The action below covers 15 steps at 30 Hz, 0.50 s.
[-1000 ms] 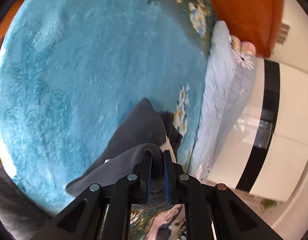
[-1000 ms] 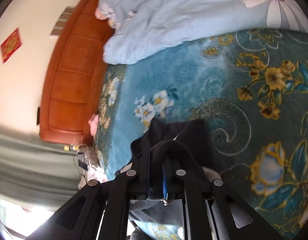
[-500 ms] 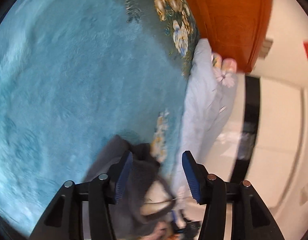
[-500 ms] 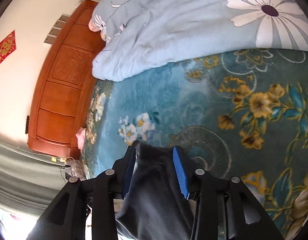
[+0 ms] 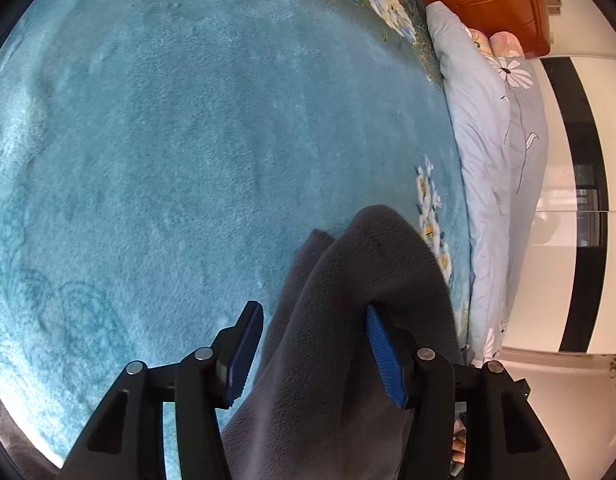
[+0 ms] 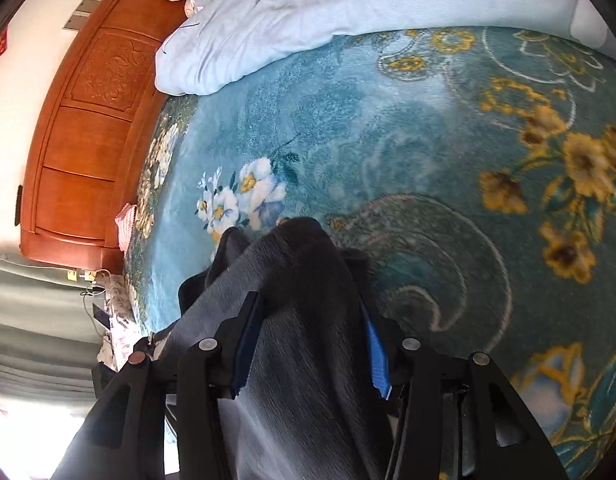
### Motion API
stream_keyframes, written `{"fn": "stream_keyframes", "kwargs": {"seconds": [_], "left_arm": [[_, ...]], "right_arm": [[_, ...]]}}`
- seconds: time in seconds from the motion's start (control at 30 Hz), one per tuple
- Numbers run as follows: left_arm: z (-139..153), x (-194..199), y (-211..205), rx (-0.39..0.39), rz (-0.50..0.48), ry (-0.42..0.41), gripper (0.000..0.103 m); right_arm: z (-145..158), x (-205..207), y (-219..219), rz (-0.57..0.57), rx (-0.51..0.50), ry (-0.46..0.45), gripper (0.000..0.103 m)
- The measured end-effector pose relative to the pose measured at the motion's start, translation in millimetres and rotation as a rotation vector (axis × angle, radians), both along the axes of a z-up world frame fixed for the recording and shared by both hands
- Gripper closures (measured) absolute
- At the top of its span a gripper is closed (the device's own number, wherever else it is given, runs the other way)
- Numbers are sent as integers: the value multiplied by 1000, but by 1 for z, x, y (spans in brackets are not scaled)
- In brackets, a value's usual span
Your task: Fold clothes
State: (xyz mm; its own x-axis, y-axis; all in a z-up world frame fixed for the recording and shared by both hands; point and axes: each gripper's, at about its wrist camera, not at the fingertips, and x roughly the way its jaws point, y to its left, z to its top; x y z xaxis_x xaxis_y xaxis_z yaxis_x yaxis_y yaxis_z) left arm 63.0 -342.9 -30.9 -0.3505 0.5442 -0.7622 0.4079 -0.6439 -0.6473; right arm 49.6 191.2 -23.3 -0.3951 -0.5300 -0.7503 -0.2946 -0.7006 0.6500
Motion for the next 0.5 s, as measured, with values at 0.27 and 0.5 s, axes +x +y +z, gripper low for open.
{"fn": "stream_keyframes", "kwargs": {"seconds": [0.27,0.5], "left_arm": [[33,1,15,-114,-99,119,93],[103,3,-9,-63,-43,364,94]], "right_arm": [[37,2,-27,110,224,80,90],[110,16,4,51,91,364,93]]}}
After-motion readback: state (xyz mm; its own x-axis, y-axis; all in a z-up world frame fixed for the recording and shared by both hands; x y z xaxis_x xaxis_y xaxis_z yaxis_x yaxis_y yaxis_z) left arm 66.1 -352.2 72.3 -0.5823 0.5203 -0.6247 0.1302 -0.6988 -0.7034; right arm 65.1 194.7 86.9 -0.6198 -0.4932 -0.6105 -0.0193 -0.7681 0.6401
